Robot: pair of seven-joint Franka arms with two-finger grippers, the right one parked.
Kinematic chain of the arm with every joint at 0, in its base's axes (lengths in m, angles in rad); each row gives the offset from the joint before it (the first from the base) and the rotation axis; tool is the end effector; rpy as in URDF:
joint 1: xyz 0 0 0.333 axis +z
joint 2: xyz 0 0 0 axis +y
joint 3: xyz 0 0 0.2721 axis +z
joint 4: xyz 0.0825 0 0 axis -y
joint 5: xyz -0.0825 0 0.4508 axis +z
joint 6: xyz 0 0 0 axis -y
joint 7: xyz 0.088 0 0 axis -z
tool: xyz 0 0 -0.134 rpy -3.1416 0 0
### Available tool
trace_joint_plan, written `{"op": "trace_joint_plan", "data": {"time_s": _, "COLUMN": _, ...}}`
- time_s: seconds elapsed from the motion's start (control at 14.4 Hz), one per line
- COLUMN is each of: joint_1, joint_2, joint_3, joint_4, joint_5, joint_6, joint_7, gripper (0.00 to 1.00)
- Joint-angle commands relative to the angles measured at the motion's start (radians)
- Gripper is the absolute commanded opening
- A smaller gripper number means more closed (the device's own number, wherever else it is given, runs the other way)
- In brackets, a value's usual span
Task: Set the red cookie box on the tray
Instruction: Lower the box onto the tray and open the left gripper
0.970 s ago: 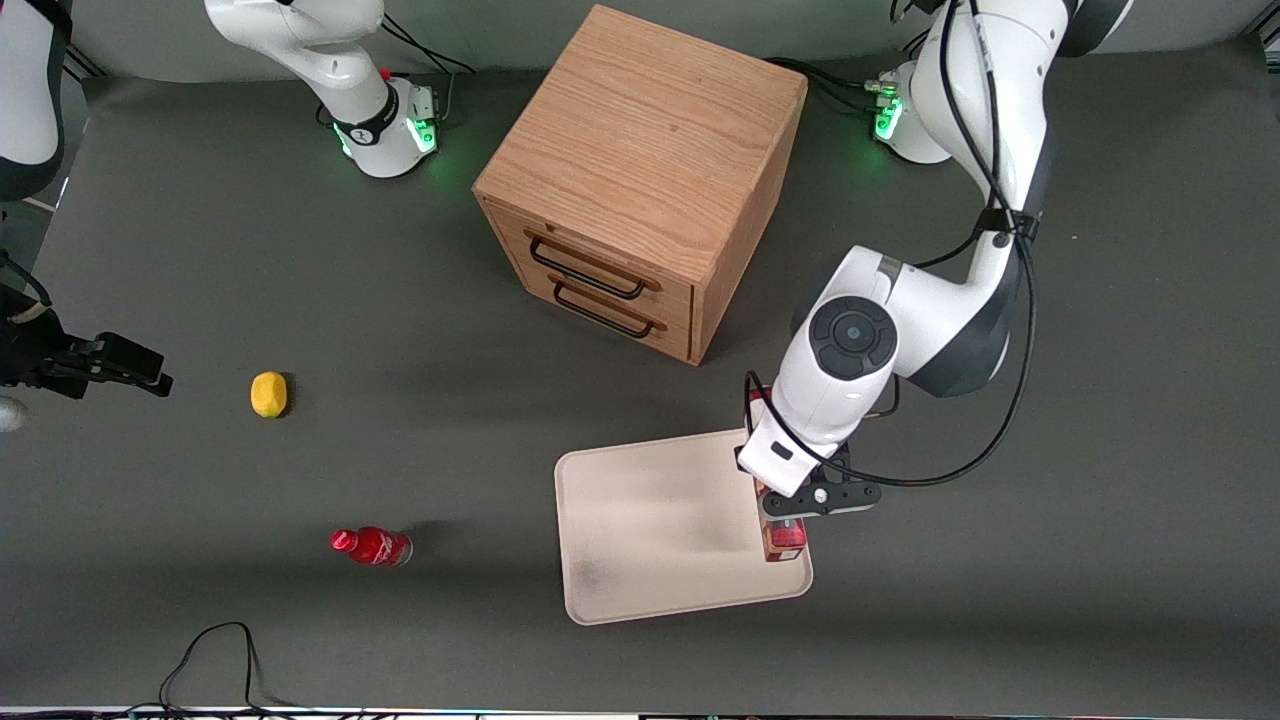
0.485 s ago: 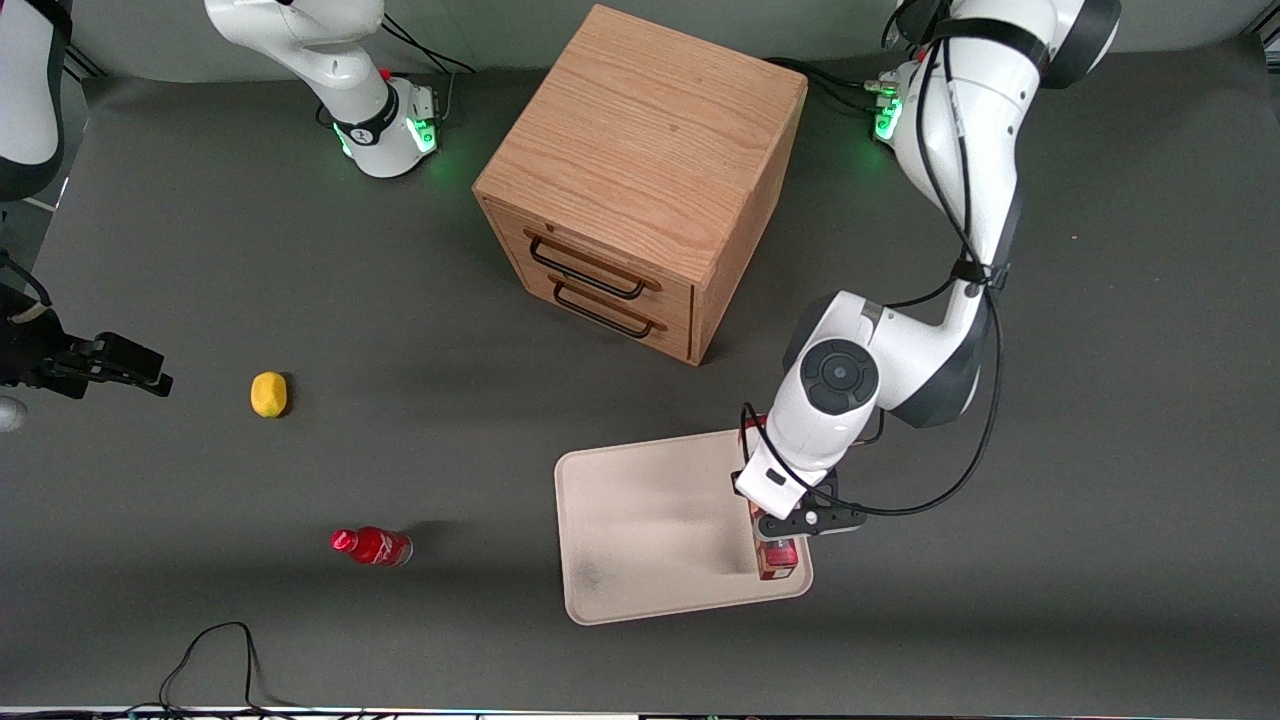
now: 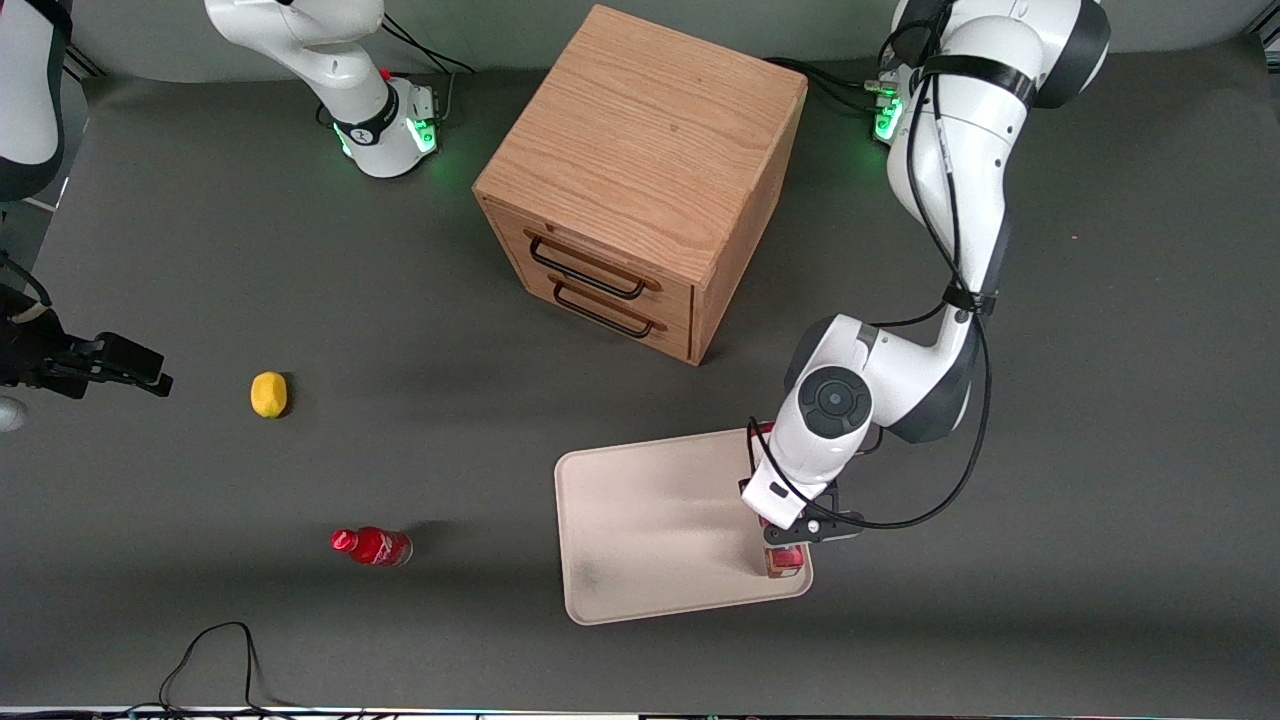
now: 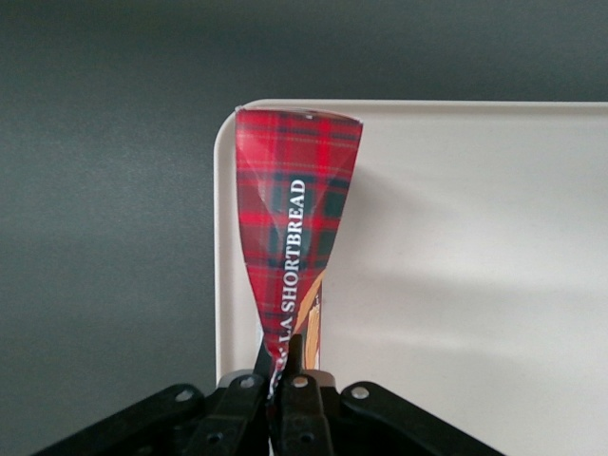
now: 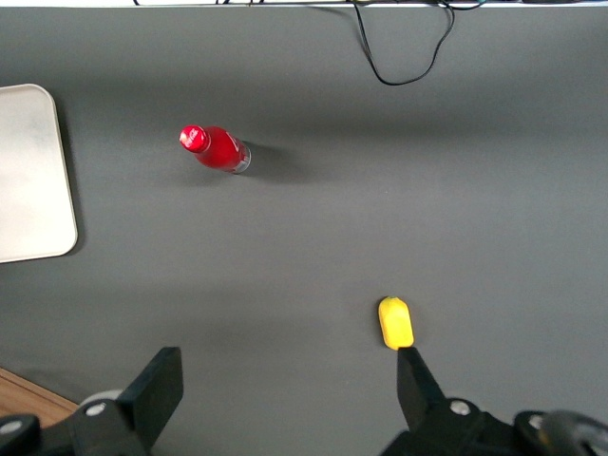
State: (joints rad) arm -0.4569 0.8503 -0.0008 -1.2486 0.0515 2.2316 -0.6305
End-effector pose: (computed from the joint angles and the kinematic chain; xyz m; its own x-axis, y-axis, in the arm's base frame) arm 0.7143 -0.3487 0.1735 0.9805 0.1452 0.1322 0.1408 -0.9891 0.0422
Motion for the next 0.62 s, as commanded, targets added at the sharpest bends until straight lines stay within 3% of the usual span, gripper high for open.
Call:
{"op": "trace_joint_plan", "data": {"time_s": 0.0, "joint_1": 0.004, "joint_2": 0.000, "joint_3": 0.002, "joint_4": -0.009, "joint_5": 0.019, "joint_6": 0.042, "joint_7": -0.015, "gripper": 0.00}}
{"op": "trace_joint_plan", "data": {"time_s": 0.14, "joint_1": 0.004, "joint_2": 0.000, "joint_3": 0.002, "joint_4": -0.023, "joint_5": 0.019, "joint_6": 0.065, "joint_7": -0.017, "gripper": 0.00}}
{"op": "trace_joint_plan", "data": {"time_s": 0.21, "joint_1": 0.004, "joint_2": 0.000, "joint_3": 0.002, "joint_4": -0.023, "joint_5": 0.021, "joint_6": 0.068, "joint_7": -0.018, "gripper": 0.57}}
{"op": "trace_joint_plan", "data": {"time_s": 0.28, "joint_1": 0.004, "joint_2": -0.004, "joint_3": 0.002, "joint_4": -0.023, "joint_5": 0.027, "joint_6": 0.066, "joint_7": -0.029, "gripper": 1.00}}
{"op": "trace_joint_plan", "data": {"time_s": 0.55, "joint_1": 0.006, "joint_2": -0.008, "joint_3": 0.002, "joint_4": -0.023, "joint_5": 0.027, "joint_6": 0.065, "joint_7": -0.037, "gripper": 1.00}}
